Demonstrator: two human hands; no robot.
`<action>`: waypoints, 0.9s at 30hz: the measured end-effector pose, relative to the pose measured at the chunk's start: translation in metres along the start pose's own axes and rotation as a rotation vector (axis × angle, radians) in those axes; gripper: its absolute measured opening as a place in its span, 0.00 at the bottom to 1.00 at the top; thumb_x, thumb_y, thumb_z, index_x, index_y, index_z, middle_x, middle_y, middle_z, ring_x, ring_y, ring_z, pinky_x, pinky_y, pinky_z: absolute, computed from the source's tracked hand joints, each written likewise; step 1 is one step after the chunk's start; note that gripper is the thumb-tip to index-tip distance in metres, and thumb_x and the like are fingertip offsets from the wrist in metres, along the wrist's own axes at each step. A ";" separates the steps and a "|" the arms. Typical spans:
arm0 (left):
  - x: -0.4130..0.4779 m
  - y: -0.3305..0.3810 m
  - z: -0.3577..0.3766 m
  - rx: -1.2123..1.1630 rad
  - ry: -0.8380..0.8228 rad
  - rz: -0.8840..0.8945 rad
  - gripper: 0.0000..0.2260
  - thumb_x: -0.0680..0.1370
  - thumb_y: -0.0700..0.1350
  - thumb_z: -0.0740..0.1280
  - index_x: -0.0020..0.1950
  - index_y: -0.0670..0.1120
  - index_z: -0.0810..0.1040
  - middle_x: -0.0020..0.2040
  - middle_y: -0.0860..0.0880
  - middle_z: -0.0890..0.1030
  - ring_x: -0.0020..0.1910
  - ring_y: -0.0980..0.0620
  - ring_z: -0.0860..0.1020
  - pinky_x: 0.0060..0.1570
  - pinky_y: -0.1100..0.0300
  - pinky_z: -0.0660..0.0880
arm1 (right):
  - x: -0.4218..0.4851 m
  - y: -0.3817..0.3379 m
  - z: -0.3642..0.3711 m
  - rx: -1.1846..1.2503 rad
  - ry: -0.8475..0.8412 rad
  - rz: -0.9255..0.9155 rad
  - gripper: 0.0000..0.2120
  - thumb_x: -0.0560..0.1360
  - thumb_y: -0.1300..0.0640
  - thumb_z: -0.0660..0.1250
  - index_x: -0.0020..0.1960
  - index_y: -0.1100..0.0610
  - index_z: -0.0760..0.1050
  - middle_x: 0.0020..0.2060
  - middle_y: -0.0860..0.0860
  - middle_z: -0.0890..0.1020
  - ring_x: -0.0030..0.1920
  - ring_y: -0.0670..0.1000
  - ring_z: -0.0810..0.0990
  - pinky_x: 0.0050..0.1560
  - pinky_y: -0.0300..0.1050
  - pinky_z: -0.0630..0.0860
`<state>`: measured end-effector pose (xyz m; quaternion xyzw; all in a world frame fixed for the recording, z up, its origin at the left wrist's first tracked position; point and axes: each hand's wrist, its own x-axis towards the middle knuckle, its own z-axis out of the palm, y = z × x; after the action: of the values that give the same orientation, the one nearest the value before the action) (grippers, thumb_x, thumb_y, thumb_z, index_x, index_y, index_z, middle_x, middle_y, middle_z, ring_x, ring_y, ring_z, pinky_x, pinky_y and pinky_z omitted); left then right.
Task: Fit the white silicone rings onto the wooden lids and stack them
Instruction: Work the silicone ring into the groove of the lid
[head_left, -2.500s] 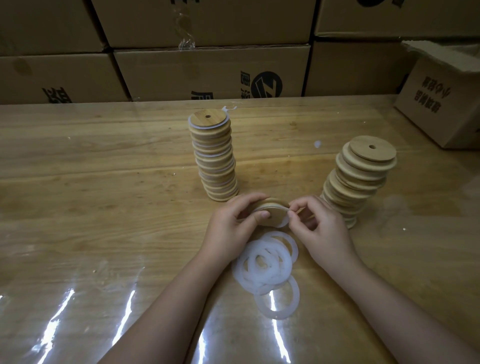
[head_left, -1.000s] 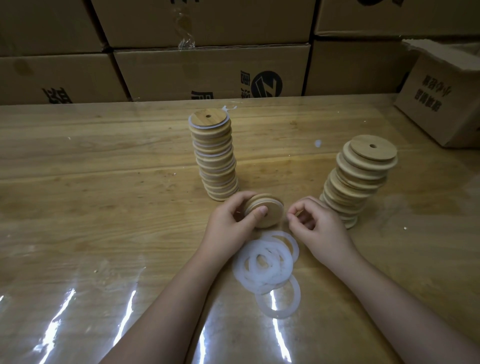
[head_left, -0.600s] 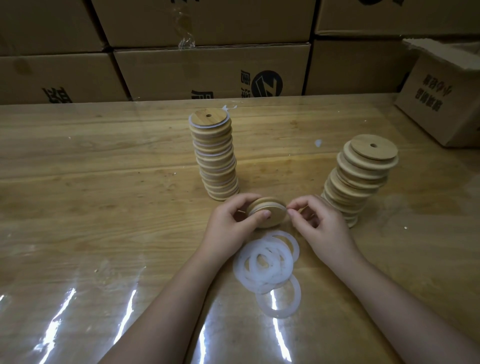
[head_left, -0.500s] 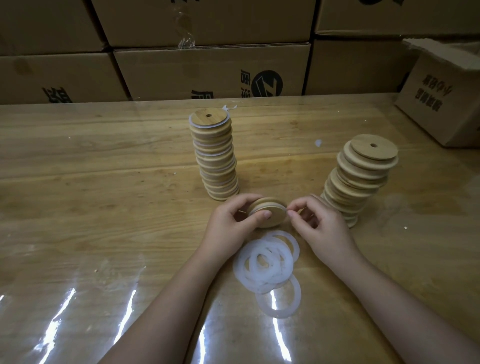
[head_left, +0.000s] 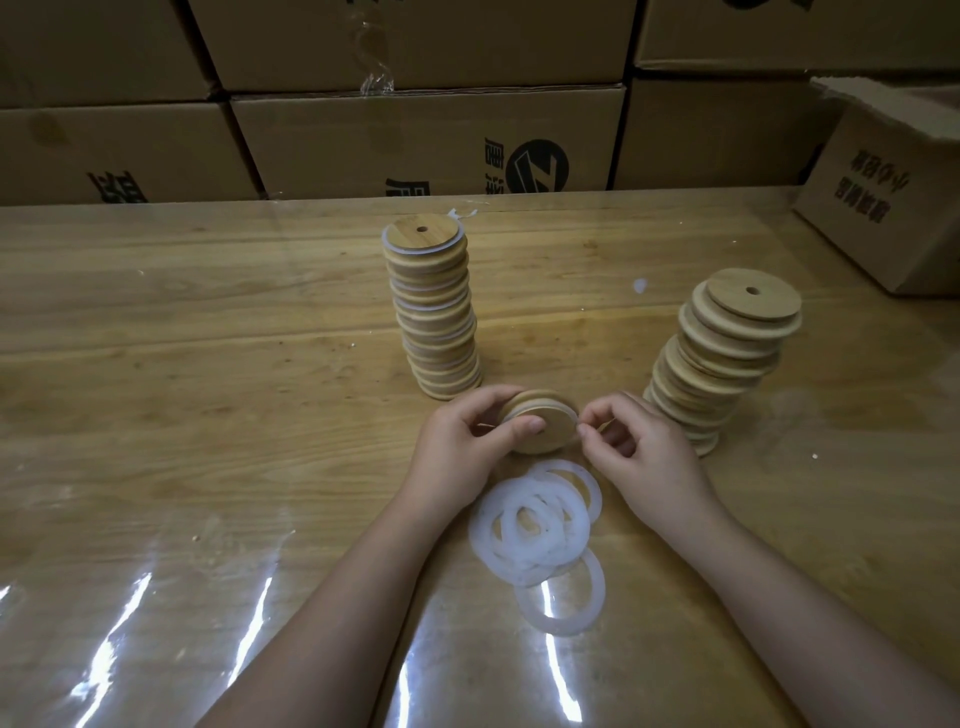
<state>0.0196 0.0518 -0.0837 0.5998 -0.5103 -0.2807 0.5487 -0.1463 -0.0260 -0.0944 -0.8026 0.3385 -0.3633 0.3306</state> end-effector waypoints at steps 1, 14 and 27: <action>0.000 0.000 0.000 -0.007 -0.002 -0.001 0.09 0.72 0.43 0.73 0.50 0.52 0.82 0.45 0.53 0.84 0.46 0.54 0.82 0.49 0.59 0.78 | 0.000 0.000 0.000 -0.006 -0.005 0.002 0.10 0.71 0.65 0.69 0.39 0.51 0.73 0.35 0.42 0.75 0.36 0.41 0.75 0.33 0.28 0.68; 0.000 -0.006 0.002 0.122 0.017 0.007 0.19 0.77 0.40 0.67 0.66 0.53 0.73 0.58 0.59 0.78 0.50 0.69 0.77 0.54 0.72 0.71 | 0.001 0.002 0.000 -0.038 -0.053 0.098 0.05 0.72 0.62 0.69 0.40 0.54 0.75 0.34 0.42 0.76 0.36 0.39 0.74 0.34 0.30 0.68; 0.002 -0.008 -0.001 -0.198 0.054 -0.203 0.13 0.75 0.41 0.70 0.59 0.46 0.78 0.44 0.55 0.85 0.44 0.56 0.83 0.45 0.63 0.79 | 0.002 0.006 0.000 0.081 -0.056 0.191 0.06 0.72 0.58 0.69 0.44 0.47 0.76 0.36 0.46 0.80 0.35 0.41 0.76 0.35 0.32 0.72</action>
<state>0.0237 0.0496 -0.0902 0.5987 -0.4021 -0.3674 0.5873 -0.1472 -0.0305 -0.0981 -0.7625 0.3889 -0.3209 0.4053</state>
